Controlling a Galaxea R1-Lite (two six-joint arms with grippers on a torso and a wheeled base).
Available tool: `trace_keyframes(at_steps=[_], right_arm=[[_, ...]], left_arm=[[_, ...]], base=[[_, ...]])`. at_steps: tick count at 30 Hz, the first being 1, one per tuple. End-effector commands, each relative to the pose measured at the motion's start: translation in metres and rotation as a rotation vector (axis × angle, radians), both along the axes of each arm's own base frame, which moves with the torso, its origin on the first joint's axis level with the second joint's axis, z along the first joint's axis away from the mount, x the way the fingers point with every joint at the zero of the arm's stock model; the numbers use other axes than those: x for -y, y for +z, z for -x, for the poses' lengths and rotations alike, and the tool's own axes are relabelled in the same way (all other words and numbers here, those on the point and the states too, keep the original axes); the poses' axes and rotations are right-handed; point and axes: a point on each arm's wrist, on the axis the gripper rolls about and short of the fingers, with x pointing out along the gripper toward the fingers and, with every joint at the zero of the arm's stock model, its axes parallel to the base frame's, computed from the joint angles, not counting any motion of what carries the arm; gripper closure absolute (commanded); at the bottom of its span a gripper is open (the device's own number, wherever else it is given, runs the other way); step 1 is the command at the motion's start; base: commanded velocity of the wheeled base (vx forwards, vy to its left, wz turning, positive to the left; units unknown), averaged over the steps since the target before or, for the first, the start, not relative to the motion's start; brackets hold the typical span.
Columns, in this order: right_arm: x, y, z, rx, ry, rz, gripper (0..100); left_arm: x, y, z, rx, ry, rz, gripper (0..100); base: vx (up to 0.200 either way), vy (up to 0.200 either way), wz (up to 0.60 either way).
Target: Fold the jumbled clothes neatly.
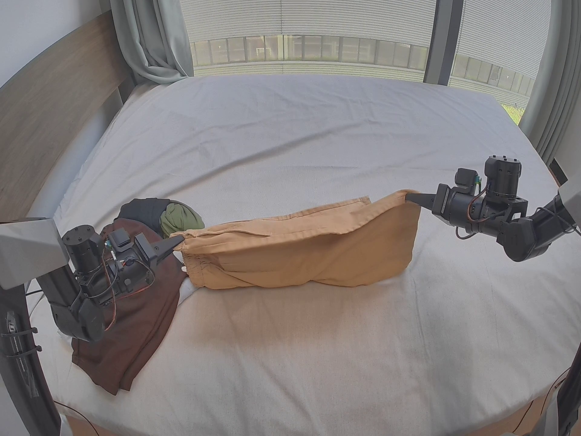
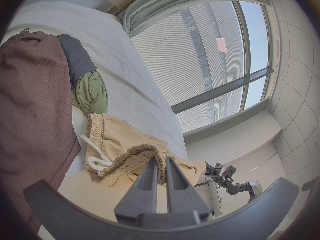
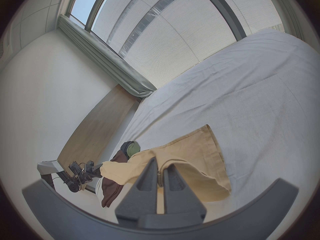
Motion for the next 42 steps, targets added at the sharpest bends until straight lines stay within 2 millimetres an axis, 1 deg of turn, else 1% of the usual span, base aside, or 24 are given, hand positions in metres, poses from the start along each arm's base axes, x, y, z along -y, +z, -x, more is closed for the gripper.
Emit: trace_keyframes(at_steps=[1, 5, 6, 14, 15, 21, 24, 26, 35, 42], right_arm=[[-0.001, -0.012, -0.017, -0.007, -0.001, 0.0, 100], [-0.003, -0.02, -0.028, -0.008, -0.001, 0.0, 100], [-0.003, -0.02, -0.028, -0.008, -0.001, 0.0, 100], [-0.004, -0.038, -0.051, -0.005, -0.032, 0.007, 100], [-0.004, -0.041, -0.057, 0.002, -0.043, 0.009, 100], [-0.006, -0.043, -0.065, 0.016, -0.041, 0.007, 100], [-0.008, -0.047, -0.073, 0.025, -0.041, 0.006, 100], [-0.008, -0.047, -0.074, 0.029, -0.041, 0.005, 100], [-0.01, -0.057, -0.082, 0.02, -0.038, 0.006, 100], [-0.01, -0.057, -0.084, 0.026, -0.04, 0.006, 100]], left_arm=[[-0.001, -0.006, -0.008, -0.01, 0.023, 0.015, 100], [-0.001, -0.013, -0.017, -0.013, 0.057, 0.016, 100], [-0.001, -0.013, -0.017, -0.013, 0.057, 0.016, 100], [-0.002, -0.031, -0.026, -0.043, 0.071, 0.016, 100], [-0.002, -0.034, -0.03, -0.041, 0.084, 0.015, 100], [-0.002, -0.042, -0.038, -0.039, 0.094, 0.016, 100], [-0.003, -0.047, -0.042, -0.041, 0.098, 0.02, 100], [-0.004, -0.047, -0.044, -0.044, 0.101, 0.028, 100], [-0.005, -0.045, -0.048, -0.04, 0.122, 0.05, 100], [-0.006, -0.044, -0.049, -0.036, 0.125, 0.052, 100]], base=[[0.0, 0.0, 0.0], [0.0, 0.0, 0.0], [0.0, 0.0, 0.0], [0.0, 0.0, 0.0], [0.0, 0.0, 0.0], [0.0, 0.0, 0.0], [0.0, 0.0, 0.0], [0.0, 0.0, 0.0], [0.0, 0.0, 0.0], [0.0, 0.0, 0.0]])
